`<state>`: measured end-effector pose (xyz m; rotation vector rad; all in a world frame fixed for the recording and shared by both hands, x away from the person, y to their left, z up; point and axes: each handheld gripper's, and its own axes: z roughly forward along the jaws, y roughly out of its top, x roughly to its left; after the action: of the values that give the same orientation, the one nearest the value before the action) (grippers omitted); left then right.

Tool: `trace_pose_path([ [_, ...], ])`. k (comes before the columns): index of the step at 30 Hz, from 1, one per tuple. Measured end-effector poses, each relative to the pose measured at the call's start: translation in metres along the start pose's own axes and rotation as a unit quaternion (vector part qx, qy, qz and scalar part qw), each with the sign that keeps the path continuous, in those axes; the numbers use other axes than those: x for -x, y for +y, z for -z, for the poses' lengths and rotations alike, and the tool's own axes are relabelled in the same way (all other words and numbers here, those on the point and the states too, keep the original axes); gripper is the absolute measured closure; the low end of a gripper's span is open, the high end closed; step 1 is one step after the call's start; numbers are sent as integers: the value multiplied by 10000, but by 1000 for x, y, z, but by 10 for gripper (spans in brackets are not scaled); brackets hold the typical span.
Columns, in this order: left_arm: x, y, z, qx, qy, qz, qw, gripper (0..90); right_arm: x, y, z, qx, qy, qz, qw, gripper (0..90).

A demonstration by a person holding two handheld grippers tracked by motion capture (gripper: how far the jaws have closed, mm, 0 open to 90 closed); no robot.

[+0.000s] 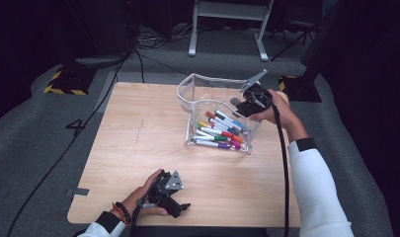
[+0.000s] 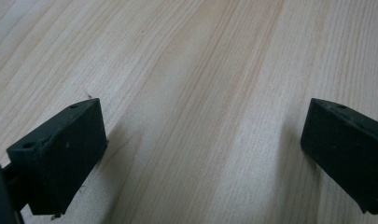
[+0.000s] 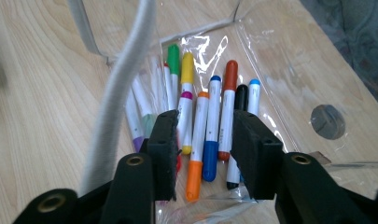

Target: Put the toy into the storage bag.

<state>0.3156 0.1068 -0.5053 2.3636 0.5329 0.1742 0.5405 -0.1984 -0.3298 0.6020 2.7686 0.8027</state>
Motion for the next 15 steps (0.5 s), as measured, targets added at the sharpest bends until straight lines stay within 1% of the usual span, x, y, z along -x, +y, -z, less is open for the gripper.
trace_pose_path([
  [3,0,0,0,0,-3,0,10000,5,1,-1,2,127,-138,-65,9998,553],
  [6,0,0,0,-1,-2,1,10000,5,0,-2,4,340,-183,-153,9991,497],
  [9,0,0,0,-1,-2,1,10000,5,1,-4,5,416,-246,-266,9985,437],
  [11,0,0,0,-18,6,8,10000,5,0,-4,5,433,-337,-302,9980,387],
  [13,0,0,0,-1,-3,2,10000,5,-1,-5,5,530,-474,-417,9966,325],
  [15,0,0,0,-8,4,5,10000,5,0,-6,8,661,-545,-583,9946,284],
])
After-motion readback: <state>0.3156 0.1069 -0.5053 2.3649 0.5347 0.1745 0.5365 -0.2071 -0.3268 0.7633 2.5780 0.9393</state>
